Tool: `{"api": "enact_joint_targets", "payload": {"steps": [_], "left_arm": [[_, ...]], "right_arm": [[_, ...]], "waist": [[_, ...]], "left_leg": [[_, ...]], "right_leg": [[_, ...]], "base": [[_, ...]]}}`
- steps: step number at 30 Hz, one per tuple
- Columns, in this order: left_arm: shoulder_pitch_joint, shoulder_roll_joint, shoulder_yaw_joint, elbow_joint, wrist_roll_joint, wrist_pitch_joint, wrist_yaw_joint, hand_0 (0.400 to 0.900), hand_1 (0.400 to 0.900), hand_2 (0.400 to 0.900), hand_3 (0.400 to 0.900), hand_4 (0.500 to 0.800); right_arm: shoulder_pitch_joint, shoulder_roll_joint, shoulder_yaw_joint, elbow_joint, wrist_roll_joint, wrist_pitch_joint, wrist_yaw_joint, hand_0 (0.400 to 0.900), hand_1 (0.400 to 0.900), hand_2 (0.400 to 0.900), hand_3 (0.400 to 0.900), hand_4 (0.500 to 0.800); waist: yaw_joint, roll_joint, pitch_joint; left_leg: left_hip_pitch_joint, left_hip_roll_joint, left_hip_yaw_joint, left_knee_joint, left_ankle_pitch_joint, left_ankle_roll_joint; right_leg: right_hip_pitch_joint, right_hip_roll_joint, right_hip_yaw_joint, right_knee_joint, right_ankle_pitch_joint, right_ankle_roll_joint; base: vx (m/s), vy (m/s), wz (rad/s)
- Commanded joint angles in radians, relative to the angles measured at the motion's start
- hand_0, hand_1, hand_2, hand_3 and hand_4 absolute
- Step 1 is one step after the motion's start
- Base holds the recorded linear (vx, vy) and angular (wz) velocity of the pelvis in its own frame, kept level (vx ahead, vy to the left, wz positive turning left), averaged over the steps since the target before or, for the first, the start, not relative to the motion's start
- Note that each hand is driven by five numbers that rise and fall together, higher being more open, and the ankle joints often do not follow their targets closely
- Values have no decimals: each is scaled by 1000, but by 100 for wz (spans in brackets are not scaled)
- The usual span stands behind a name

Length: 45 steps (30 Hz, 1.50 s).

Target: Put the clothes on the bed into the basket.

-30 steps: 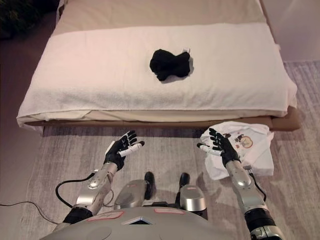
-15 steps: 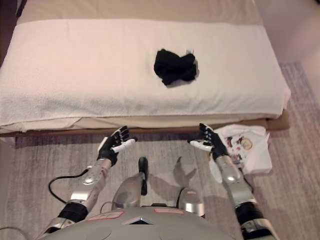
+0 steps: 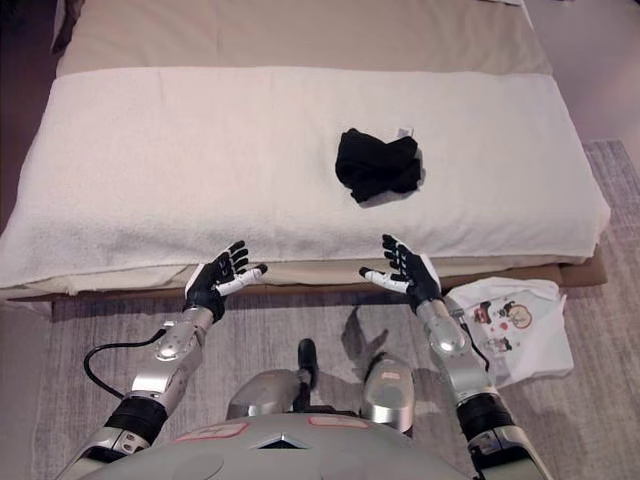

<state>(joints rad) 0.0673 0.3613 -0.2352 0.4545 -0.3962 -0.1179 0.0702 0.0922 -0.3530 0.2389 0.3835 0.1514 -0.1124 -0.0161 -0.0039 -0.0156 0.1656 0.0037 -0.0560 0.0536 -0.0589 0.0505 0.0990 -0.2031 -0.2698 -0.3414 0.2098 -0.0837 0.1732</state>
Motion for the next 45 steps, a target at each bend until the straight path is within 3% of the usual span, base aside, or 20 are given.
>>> {"api": "enact_joint_targets", "payload": {"steps": [1, 3, 6, 9, 10, 11, 14, 16, 18, 19, 21, 28, 35, 45], "left_arm": [[-55, 27, 12, -77, 35, -85, 11, 900, 900, 900, 900, 800], [-70, 33, 17, -78, 38, -87, 18, 900, 900, 900, 900, 800], [-109, 33, 9, -64, 42, -94, 30, 900, 900, 900, 900, 800], [-126, 19, 14, -52, 41, -100, 47, 900, 900, 900, 900, 800], [-145, 9, 4, -56, 29, -102, 62, 900, 900, 900, 900, 800], [-146, 9, 4, -56, 29, -102, 62, 900, 900, 900, 900, 800], [-176, -2, -28, -55, 12, -98, 60, 900, 900, 900, 900, 800], [-187, -9, -45, -63, -4, -97, 56, 900, 900, 900, 900, 800], [-195, -14, -52, -65, -12, -93, 54, 900, 900, 900, 900, 800], [-204, -16, -67, -80, -28, -98, 55, 900, 900, 900, 900, 800], [-203, -16, -73, -98, -35, -96, 58, 900, 900, 900, 900, 800], [-193, -24, -102, -122, -66, -97, 67, 900, 900, 900, 900, 800], [-243, -7, -129, -141, -93, -105, 89, 900, 900, 900, 900, 800], [-333, 15, -203, -155, -122, -111, 124, 900, 900, 900, 900, 800]], "right_arm": [[-76, -51, -62, -78, -71, -63, -87, 900, 900, 900, 900, 800], [-90, -61, -86, -67, -105, -48, -122, 900, 900, 900, 900, 800], [-116, -72, -115, -42, -145, -47, -165, 900, 900, 900, 900, 800], [-166, -113, -129, 0, -245, -26, -217, 900, 900, 900, 900, 800], [-196, -141, -135, 1, -301, -17, -251, 900, 900, 900, 900, 800], [-197, -141, -135, 2, -301, -18, -251, 900, 900, 900, 900, 800], [-292, -224, -123, 38, -420, 37, -302, 900, 900, 900, 900, 800], [-354, -272, -98, 73, -469, 53, -320, 900, 900, 900, 900, 800], [-383, -291, -91, 76, -485, 66, -324, 900, 900, 900, 900, 800], [-461, -335, -61, 137, -507, 75, -348, 900, 900, 900, 900, 800], [-543, -354, -22, 155, -526, 94, -349, 900, 900, 900, 900, 800], [-787, -370, 113, 287, -506, 105, -369, 900, 900, 900, 900, 800], [-991, -384, 204, 439, -401, 91, -369, 900, 900, 900, 900, 800], [-1314, -379, 310, 826, -187, 69, -381, 900, 900, 900, 900, 800]], "waist": [[-2, -31, -16], [-8, -36, -14], [-13, -51, -21], [3, -55, -45], [2, -44, -44], [-2, -46, -47], [4, -28, -41], [6, -21, -27], [2, -21, -22], [8, -11, 7], [10, -12, 29], [39, -38, 100], [58, -62, 165], [110, -55, 260]], "left_leg": [[-4, 40, -65, -28, -54, -84], [21, 45, -87, -28, -76, -99], [33, 45, -126, -28, -100, -112], [37, 77, -146, -28, -114, -136], [32, 116, -164, -28, -117, -151], [27, 113, -167, -28, -114, -151], [21, 195, -179, -28, -108, -183], [0, 211, -167, -25, -97, -190], [-20, 210, -155, -12, -92, -191], [-50, 220, -110, 15, -90, -196], [-84, 221, -86, 42, -86, -194], [-177, 219, -55, 147, -119, -192], [-276, 233, -68, 208, -125, -202], [-395, 262, -145, 164, -67, -212]], "right_leg": [[18, 23, 99, -222, 247, 2], [-2, 11, 143, -282, 301, 28], [18, 1, 153, -295, 331, 36], [41, -5, 58, -278, 313, 41], [39, 22, 50, -237, 263, 19], [35, 18, 48, -237, 264, 19], [35, 51, -23, -163, 178, -10], [30, 58, -39, -152, 164, -15], [22, 53, -47, -145, 162, -17], [-1, 48, -55, -112, 146, -24], [-33, 43, -54, -95, 145, -32], [-126, 54, -18, -77, 150, -42], [-214, 64, -12, -36, 138, -59], [-375, 57, -52, 65, 109, -65]], "base": [[299, -150, 69], [295, -139, 67], [255, -222, 72], [261, -319, 50], [203, -317, 68], [185, -306, 77], [220, -360, 75], [109, -197, 52], [39, -93, 39], [9, -62, 31], [15, -61, 8], [11, -35, -14], [-21, -42, 10], [-19, -26, 24]]}}
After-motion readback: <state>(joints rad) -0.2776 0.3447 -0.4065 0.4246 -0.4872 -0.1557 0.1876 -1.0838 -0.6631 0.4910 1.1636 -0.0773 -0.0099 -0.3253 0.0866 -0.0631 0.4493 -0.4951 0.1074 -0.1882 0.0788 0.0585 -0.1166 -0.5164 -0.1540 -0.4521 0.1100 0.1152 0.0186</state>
